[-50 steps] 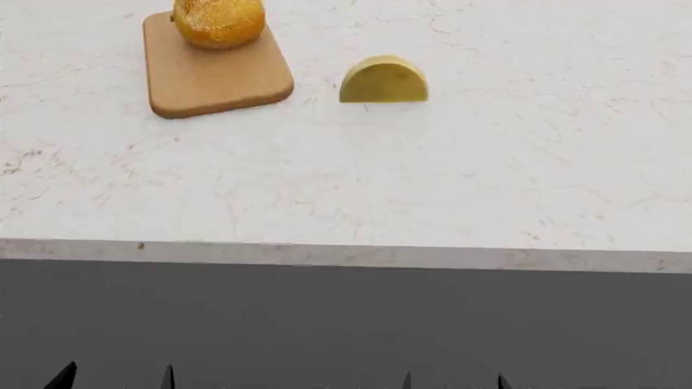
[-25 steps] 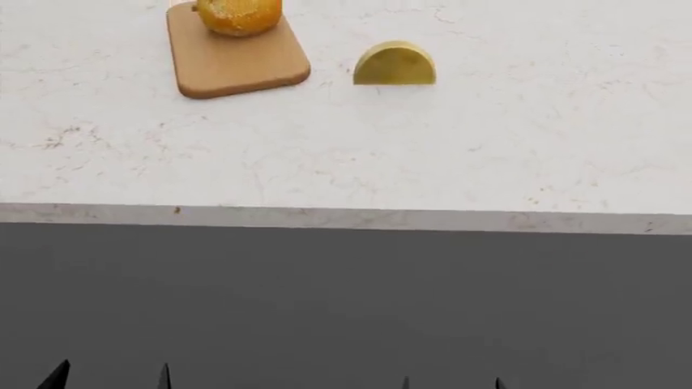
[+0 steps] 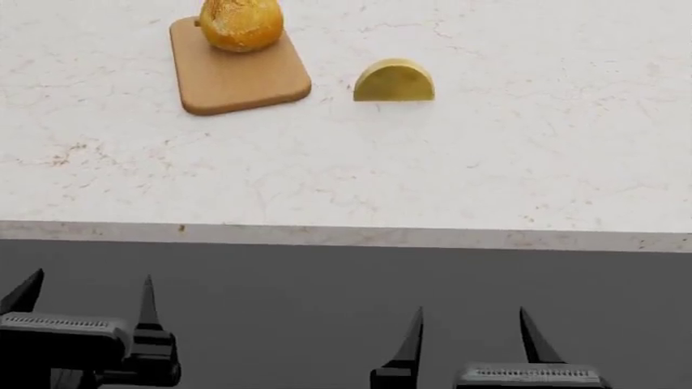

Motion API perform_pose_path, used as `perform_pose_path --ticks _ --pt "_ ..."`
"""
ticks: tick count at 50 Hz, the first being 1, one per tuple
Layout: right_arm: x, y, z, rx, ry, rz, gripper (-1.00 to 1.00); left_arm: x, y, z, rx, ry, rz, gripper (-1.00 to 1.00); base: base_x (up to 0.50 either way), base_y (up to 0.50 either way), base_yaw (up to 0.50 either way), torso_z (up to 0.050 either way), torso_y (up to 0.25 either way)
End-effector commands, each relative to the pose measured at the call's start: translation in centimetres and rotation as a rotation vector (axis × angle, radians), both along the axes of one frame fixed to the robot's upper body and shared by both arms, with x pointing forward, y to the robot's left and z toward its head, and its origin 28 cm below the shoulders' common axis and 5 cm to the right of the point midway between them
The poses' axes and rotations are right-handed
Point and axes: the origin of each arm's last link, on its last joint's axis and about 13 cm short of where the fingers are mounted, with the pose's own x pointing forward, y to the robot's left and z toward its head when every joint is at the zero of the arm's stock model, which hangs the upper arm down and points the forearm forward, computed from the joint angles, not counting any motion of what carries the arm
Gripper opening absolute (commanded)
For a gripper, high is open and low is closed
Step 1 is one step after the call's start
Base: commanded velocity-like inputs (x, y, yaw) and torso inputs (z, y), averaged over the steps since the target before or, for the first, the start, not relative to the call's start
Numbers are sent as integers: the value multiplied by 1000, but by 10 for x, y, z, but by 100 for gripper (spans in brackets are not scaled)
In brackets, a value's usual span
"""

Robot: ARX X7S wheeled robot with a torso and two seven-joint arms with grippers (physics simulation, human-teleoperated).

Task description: Pick up the wedge of cheese and place it on the slice of bread to prepare a simple cheese on bread dish.

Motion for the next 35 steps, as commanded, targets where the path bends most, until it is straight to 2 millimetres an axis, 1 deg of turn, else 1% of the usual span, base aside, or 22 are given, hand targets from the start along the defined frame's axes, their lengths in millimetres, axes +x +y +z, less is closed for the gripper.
perform_pose_path --ticks 1,4,5,6,12,13,14,15,18,19,20,21,34,35 --pt "10 0 52 -2 -13 9 100 4 -8 68 42 -19 -3 100 0 0 0 50 0" --pt "14 0 66 -3 -7 11 100 11 -10 83 53 -6 3 100 0 0 0 50 0" --pt "18 0 75 0 4 19 100 15 -10 92 58 0 17 100 0 0 0 50 0" --pt "19 0 78 1 5 17 100 16 -9 95 56 1 19 100 0 0 0 50 0" --pt "28 4 121 16 19 35 100 24 -5 133 36 9 52 100 0 0 0 50 0" --pt "28 4 121 16 19 35 100 23 -6 141 33 9 49 100 0 0 0 50 0" --pt "32 4 131 22 31 46 100 23 -6 146 36 6 50 100 0 0 0 50 0" --pt "35 3 136 30 38 41 100 24 -7 153 38 6 57 100 0 0 0 50 0" --pt "41 0 145 56 56 37 100 27 -7 168 26 15 56 100 0 0 0 50 0" --pt "41 -2 145 68 59 38 100 26 -7 168 23 15 55 100 0 0 0 50 0" --pt "41 -3 135 69 64 34 100 21 -7 157 26 14 33 100 0 0 0 50 0" --pt "42 -5 119 65 64 24 100 19 -8 148 41 12 25 100 0 0 0 50 0" --pt "41 -4 119 64 61 31 100 19 -9 148 49 13 8 100 0 0 0 50 0" --pt "39 -4 121 74 55 32 100 19 -8 148 49 13 30 100 0 0 0 50 0"
